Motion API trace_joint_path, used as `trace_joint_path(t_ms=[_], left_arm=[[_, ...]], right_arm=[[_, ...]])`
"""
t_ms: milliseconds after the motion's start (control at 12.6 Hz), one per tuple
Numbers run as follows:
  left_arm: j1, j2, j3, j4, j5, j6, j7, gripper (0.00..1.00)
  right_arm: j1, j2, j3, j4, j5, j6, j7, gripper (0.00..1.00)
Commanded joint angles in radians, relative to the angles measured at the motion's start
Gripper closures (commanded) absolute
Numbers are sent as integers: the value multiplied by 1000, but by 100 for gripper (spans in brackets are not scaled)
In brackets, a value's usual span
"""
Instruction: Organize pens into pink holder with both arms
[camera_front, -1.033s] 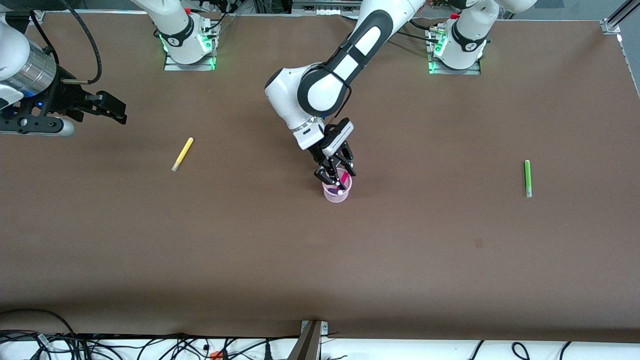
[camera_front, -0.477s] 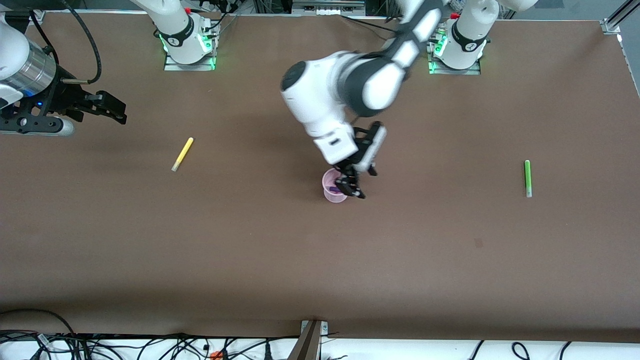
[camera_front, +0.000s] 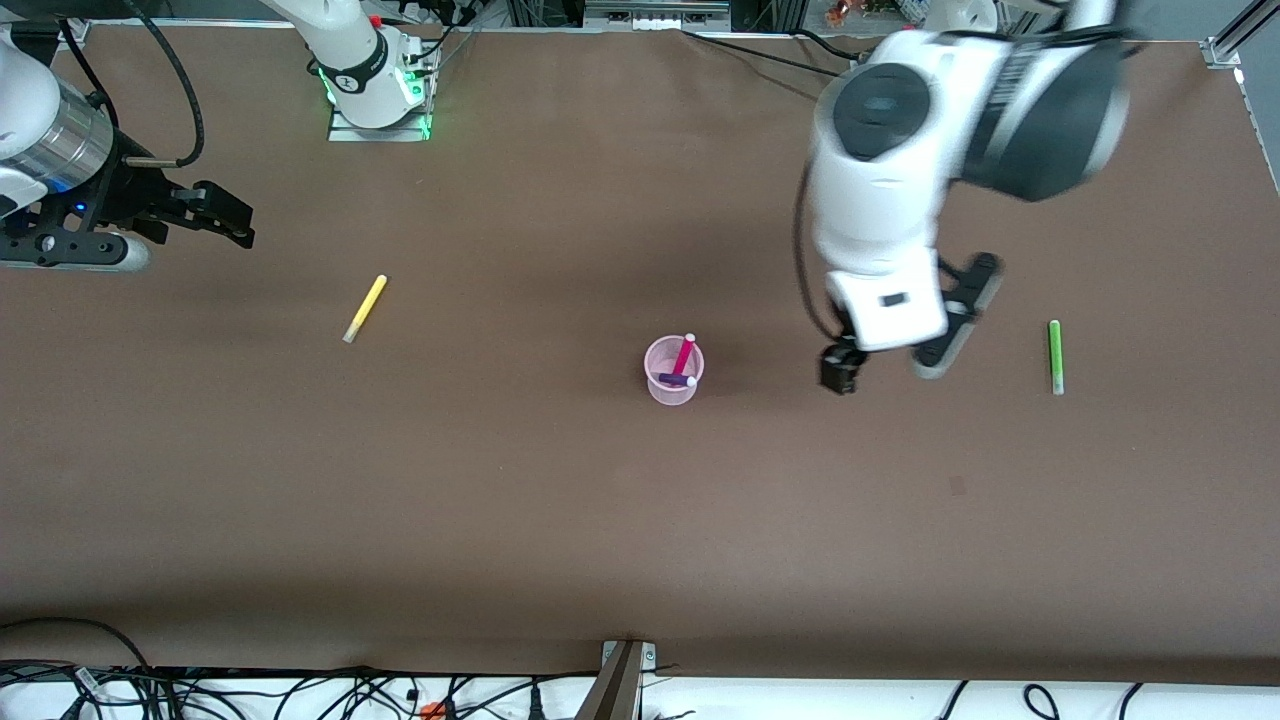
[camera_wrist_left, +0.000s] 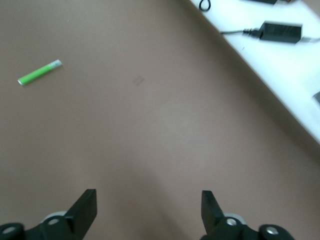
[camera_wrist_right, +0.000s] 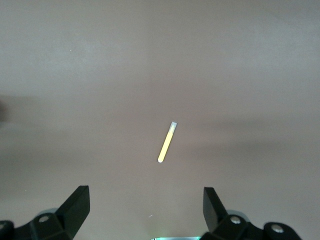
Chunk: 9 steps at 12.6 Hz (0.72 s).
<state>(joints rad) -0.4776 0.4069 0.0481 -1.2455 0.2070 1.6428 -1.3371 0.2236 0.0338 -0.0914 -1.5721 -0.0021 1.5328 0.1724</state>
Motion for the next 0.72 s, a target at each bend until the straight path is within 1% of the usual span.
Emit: trace_joint_path(t_ms=[0, 79, 397, 477, 636], left_arm=[[138, -97, -21, -64, -118, -70, 308, 0], [183, -123, -21, -87, -144, -77, 422, 0], [377, -238, -21, -257, -208, -81, 942, 0], [410, -265, -21, -306, -213, -81, 1060, 0], [453, -289, -21, -373, -213, -70, 1194, 0]], right_arm=[[0, 8, -2, 24, 17, -16, -4, 0], [0, 8, -2, 24, 17, -17, -2, 0], [0, 8, -4, 24, 17, -16, -4, 0], [0, 8, -4, 24, 17, -16, -4, 0], [0, 8, -4, 24, 17, -16, -4, 0]])
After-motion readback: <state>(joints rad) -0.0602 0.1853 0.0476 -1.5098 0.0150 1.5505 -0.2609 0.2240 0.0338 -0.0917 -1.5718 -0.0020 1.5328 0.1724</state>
